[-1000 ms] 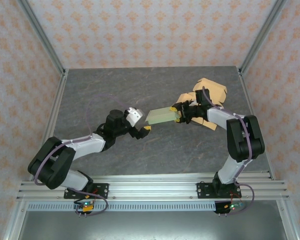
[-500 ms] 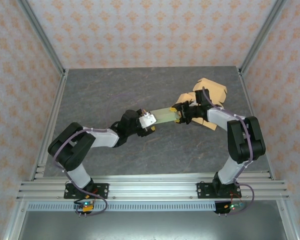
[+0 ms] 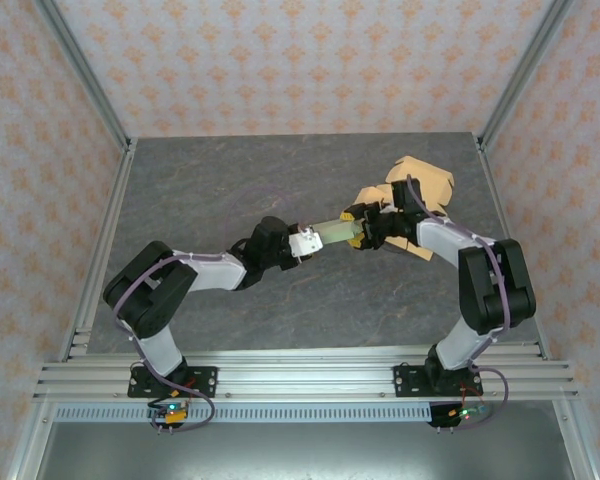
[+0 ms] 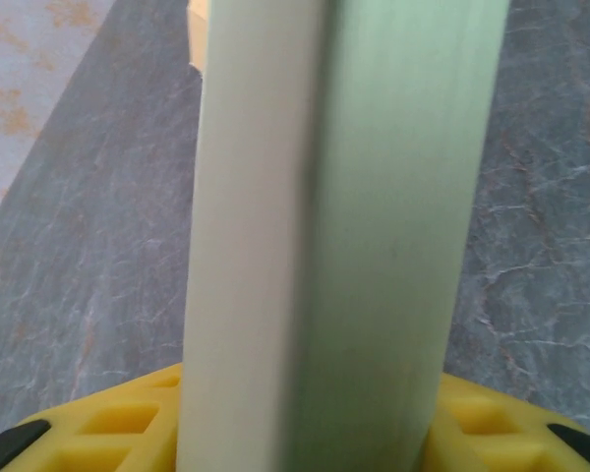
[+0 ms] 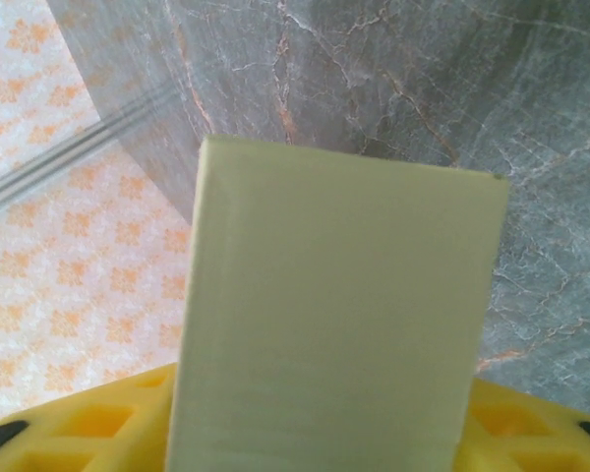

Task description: Fold the paper box

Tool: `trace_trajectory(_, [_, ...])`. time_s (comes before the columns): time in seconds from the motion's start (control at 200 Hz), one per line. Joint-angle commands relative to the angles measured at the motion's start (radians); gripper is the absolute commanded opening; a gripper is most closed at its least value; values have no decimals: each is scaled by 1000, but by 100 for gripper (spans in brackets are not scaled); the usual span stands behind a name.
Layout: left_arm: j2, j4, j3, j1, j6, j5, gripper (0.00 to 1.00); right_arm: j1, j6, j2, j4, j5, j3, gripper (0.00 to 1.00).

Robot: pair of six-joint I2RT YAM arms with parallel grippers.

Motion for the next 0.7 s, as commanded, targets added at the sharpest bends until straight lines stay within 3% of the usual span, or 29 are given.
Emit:
trace_trajectory(0.0, [-56, -213, 75, -7, -2, 67, 45, 3, 2, -66, 1, -29, -13, 67])
trace_trajectory(0.215, [-117, -596, 196, -6, -24, 121, 42, -58, -188, -247, -190, 90, -60, 81])
trace_trajectory(0.38, [-90, -896, 302, -7, -7, 197, 44, -88, -390, -327, -250, 168, -83, 85])
trace_trajectory(0.486, [-17, -1046, 376, -9, 9, 169, 44, -88, -521, -387, -279, 315, -103, 84])
trace_trajectory(0.696, [69, -1204, 469, -8, 44, 188, 42, -23, -797, -724, 60, 590, -402, 82])
